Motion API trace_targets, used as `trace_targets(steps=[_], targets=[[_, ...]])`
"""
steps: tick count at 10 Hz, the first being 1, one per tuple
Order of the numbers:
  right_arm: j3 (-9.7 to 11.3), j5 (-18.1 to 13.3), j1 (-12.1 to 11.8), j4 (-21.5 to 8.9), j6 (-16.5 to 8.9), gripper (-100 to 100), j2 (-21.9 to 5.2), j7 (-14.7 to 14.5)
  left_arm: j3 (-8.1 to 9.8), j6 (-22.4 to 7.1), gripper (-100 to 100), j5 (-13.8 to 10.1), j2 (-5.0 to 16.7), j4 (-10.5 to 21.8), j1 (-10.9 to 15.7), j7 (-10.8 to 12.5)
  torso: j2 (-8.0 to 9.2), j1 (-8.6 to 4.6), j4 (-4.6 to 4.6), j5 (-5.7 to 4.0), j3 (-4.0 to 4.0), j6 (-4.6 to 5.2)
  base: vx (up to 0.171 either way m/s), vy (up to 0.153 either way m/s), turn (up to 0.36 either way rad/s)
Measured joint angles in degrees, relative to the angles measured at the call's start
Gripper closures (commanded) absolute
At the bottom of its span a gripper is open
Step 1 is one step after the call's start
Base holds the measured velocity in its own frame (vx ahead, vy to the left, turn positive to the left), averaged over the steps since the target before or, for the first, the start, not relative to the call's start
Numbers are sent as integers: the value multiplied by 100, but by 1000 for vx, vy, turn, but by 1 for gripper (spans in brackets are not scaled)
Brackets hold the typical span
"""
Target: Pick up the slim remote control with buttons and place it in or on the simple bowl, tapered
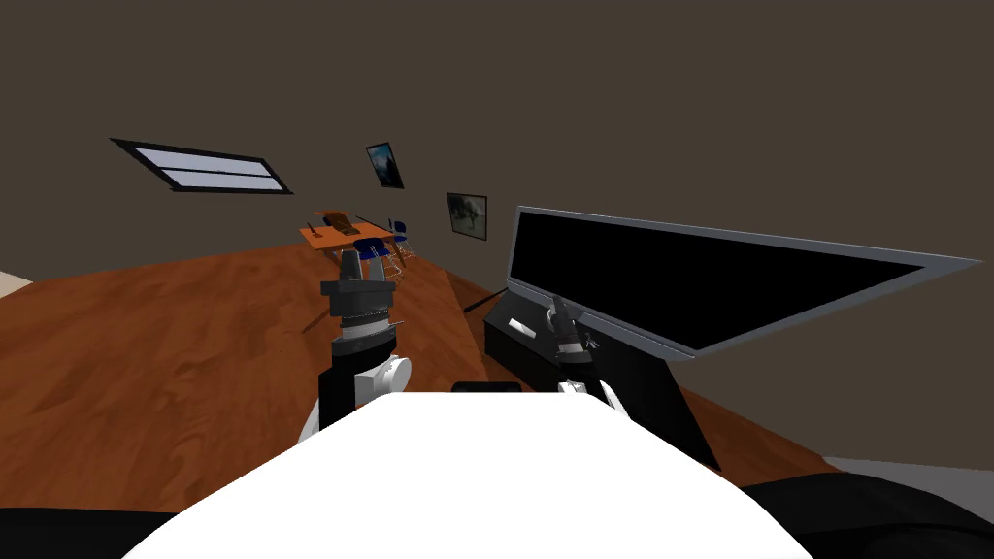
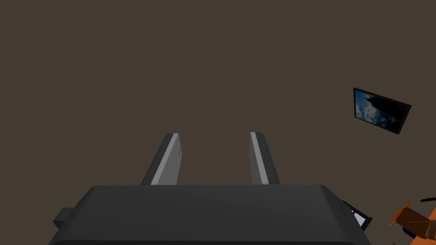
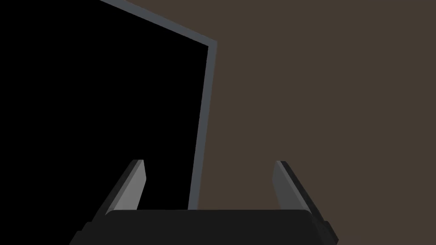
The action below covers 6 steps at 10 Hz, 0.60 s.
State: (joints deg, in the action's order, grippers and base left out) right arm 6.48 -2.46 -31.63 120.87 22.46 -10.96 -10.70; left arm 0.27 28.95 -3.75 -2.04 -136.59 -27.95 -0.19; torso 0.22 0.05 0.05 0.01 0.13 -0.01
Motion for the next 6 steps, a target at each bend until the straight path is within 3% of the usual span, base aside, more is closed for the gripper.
trace_targets(steps=[2,6], targets=[[55,-118,66,-333,14,-100,-283,-120,0,0,0,0,0,0,0,0,-7,-3,-1,0,-4,0,-31,14,120],[214,-371,-35,-858,95,-100,-806,-358,0,0,0,0,0,0,0,0,-9,-1,-2,0,-5,1,-29,19,140]])
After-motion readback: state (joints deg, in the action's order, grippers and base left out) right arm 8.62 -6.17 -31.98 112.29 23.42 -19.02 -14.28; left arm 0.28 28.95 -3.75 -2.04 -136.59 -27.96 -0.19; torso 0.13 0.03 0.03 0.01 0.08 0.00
